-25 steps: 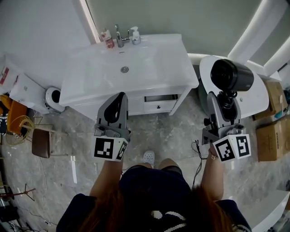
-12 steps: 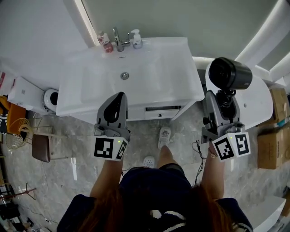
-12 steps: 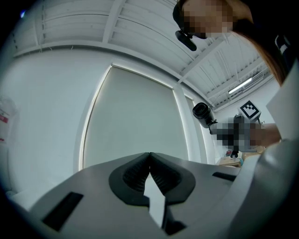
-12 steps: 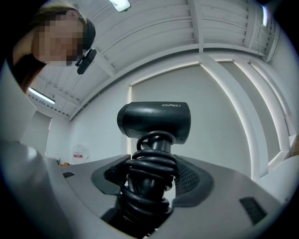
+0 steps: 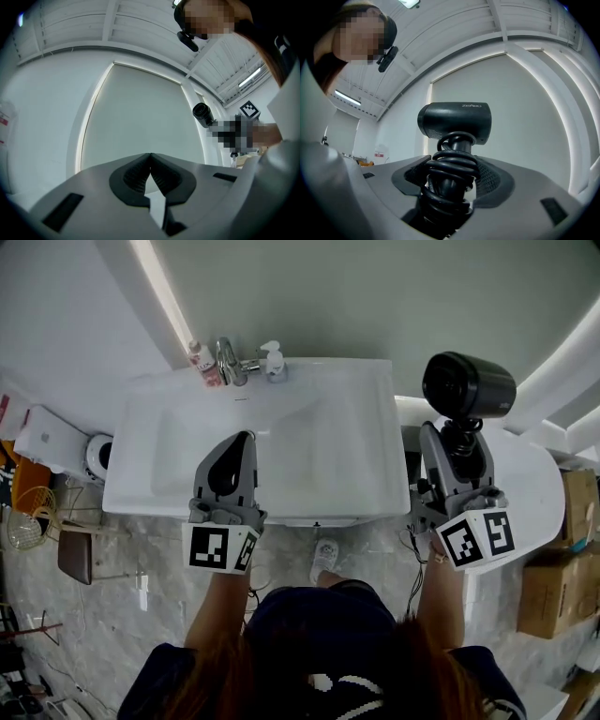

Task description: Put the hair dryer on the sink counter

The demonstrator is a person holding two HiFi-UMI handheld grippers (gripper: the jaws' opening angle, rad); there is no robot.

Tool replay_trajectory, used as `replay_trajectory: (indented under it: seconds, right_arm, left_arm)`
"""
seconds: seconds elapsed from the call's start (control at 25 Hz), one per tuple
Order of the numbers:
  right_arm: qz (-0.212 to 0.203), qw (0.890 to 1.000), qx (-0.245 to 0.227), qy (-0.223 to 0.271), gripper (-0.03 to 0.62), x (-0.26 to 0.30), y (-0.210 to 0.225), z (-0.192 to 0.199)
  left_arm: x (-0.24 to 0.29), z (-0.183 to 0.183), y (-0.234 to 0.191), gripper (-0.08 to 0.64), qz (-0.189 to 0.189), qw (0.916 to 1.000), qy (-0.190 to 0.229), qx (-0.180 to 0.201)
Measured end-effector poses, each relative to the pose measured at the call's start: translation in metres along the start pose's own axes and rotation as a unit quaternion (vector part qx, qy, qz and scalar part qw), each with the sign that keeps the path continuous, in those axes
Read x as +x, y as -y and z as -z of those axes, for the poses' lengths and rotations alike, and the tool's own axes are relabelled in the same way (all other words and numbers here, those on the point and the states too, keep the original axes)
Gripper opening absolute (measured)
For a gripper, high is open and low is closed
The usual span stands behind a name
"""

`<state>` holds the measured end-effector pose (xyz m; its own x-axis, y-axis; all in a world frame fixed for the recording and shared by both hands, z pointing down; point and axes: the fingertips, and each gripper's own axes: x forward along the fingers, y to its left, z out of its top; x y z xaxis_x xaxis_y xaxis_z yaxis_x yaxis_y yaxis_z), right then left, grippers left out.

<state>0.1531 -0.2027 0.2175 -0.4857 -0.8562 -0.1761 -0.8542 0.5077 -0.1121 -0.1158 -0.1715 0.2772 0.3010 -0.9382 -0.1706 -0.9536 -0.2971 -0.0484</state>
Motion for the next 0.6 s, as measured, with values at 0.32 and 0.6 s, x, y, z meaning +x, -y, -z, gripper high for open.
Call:
replay_trajectory:
  seconds: [0.32, 0.6]
  right_arm:
    - [-0.007, 1.0, 0.02, -0.022, 0.291, 0.051, 0.05, 0.028]
    - [0.009, 0.998, 0.029, -0.046, 0.291, 0.077, 0.069, 0.05]
  left_arm:
    - [0.065, 0.025, 0.0, 0.018, -0.009, 0.9999, -0.014, -0.006]
    - [0.105, 0.035, -0.005, 0.018, 0.01, 0.9997, -0.02, -0.011]
